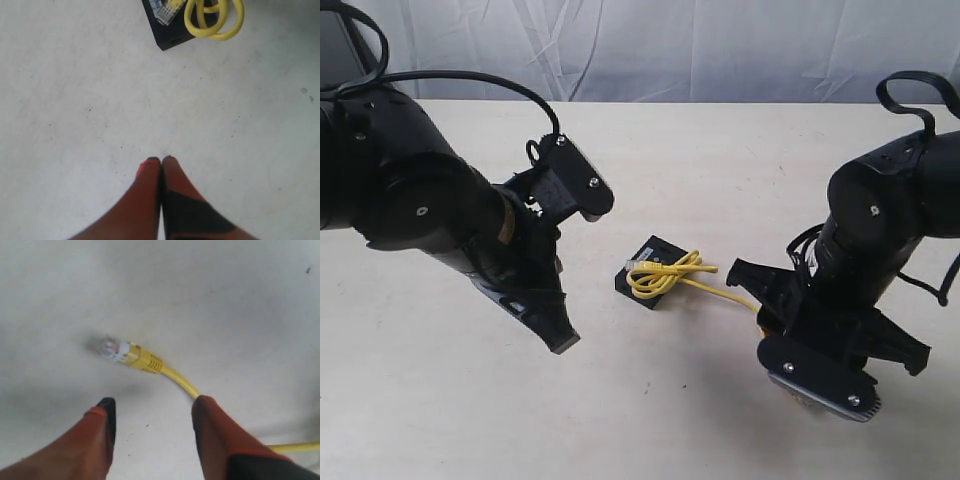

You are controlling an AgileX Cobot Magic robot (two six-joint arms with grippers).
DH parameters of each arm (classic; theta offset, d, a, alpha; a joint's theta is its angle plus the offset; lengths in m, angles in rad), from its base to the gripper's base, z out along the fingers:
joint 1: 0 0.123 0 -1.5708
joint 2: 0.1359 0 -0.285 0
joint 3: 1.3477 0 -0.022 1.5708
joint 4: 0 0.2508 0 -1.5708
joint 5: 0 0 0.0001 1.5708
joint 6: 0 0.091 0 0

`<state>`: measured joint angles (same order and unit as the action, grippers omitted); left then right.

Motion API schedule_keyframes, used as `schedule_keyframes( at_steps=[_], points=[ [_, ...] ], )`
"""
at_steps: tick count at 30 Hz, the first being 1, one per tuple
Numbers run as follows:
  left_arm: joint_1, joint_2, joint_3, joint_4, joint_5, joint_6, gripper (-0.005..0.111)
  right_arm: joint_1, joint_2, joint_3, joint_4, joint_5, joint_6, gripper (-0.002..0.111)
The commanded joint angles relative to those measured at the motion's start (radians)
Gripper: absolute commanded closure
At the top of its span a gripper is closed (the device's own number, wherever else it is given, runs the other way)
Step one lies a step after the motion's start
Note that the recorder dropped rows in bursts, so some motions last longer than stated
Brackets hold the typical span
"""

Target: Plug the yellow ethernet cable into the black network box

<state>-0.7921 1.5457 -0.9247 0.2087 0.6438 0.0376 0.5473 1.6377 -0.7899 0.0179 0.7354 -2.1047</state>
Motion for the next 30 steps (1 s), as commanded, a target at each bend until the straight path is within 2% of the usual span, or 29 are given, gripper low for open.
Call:
schedule_keyframes(
  at_steps=[1, 21, 23, 24, 26, 30],
  points=[
    [0.003, -0.010, 0.003, -0.013, -0.009, -0.004, 0.106, 0.002, 0.001, 0.006, -0.006, -0.013, -0.005, 0.061],
    [0.003, -0.010, 0.003, -0.017, -0.016, -0.004, 0.106, 0.065, 0.100, 0.009, -0.008, -0.020, -0.005, 0.061],
    [0.003, -0.010, 0.003, -0.017, -0.016, -0.004, 0.106, 0.065, 0.100, 0.009, -0.008, -0.033, -0.005, 0.067],
    [0.003, -0.010, 0.003, -0.017, -0.016, -0.004, 0.106, 0.065, 0.102, 0.009, -0.008, -0.033, -0.005, 0.077],
    [0.003, -0.010, 0.003, -0.017, -0.016, -0.004, 0.106, 0.065, 0.113, 0.009, -0.024, -0.033, -0.005, 0.084],
    [0.003, -0.010, 0.003, -0.017, -0.016, -0.004, 0.106, 0.065, 0.137, 0.009, -0.035, -0.038, -0.005, 0.083]
  ],
)
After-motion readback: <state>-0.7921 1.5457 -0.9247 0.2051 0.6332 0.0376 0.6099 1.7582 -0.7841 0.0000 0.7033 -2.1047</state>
